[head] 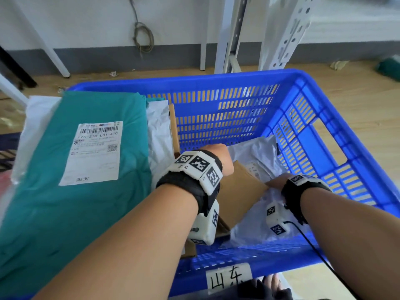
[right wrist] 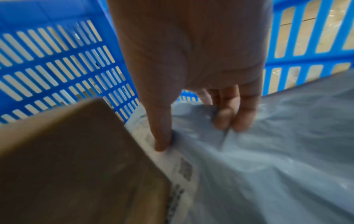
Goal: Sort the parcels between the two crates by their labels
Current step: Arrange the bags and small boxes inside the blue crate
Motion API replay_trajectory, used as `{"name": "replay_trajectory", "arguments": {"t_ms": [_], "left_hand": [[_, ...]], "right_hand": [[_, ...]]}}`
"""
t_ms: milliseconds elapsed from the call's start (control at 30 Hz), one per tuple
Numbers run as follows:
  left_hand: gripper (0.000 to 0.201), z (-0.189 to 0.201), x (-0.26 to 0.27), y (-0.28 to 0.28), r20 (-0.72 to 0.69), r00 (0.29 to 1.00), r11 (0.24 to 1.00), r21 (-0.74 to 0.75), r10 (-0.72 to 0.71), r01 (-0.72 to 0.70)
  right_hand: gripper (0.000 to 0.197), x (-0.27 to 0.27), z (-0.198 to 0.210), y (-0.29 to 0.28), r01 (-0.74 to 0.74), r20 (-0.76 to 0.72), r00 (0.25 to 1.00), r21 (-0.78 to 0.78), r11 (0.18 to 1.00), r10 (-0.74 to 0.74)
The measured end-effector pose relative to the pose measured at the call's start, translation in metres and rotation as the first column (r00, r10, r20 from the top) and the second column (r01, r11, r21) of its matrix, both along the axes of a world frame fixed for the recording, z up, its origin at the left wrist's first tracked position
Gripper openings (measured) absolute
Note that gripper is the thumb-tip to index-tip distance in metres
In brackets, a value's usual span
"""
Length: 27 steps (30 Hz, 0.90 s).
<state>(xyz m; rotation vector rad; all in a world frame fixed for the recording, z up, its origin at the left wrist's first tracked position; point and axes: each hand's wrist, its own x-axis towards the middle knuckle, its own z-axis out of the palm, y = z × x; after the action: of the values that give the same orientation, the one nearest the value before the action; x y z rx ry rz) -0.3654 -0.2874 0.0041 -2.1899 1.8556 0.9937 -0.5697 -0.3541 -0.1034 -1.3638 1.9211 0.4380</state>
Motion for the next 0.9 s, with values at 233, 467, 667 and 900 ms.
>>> {"name": "replay_trajectory", "arguments": {"t_ms": [233,467,667,900], "left_hand": [[0.025,0.008,-0.003,0.002,0.011,1.0,0.999,0.035,-0.027,0.027],[0.048,0.039,0.011,0.013,-0.007,0.999,0.999,-0.031,0.037,-0.038],[0.02,0.07,0.03,0.028,-0.06,0.995,0.991,-0.107,0.079,-0.085],[0.019,0.102,0.049,0.05,-0.134,0.976,0.947,-0.25,0.174,-0.203]], "right_hand": [[0.062,0.005,0.026,-0.01,-0.101,-0.092,0.992,-0.203,0.974,0.084],[0.033,0.014,0.081,-0.016,-0.263,-0.198,0.961,-0.445,0.856,0.192],[0.031,0.019,0.144,-0.01,-0.169,-0.103,0.986,-0.631,0.757,0.135],[0.027,0.018,0.197,0.017,0.159,0.201,0.98,-0.781,0.604,0.001]]}}
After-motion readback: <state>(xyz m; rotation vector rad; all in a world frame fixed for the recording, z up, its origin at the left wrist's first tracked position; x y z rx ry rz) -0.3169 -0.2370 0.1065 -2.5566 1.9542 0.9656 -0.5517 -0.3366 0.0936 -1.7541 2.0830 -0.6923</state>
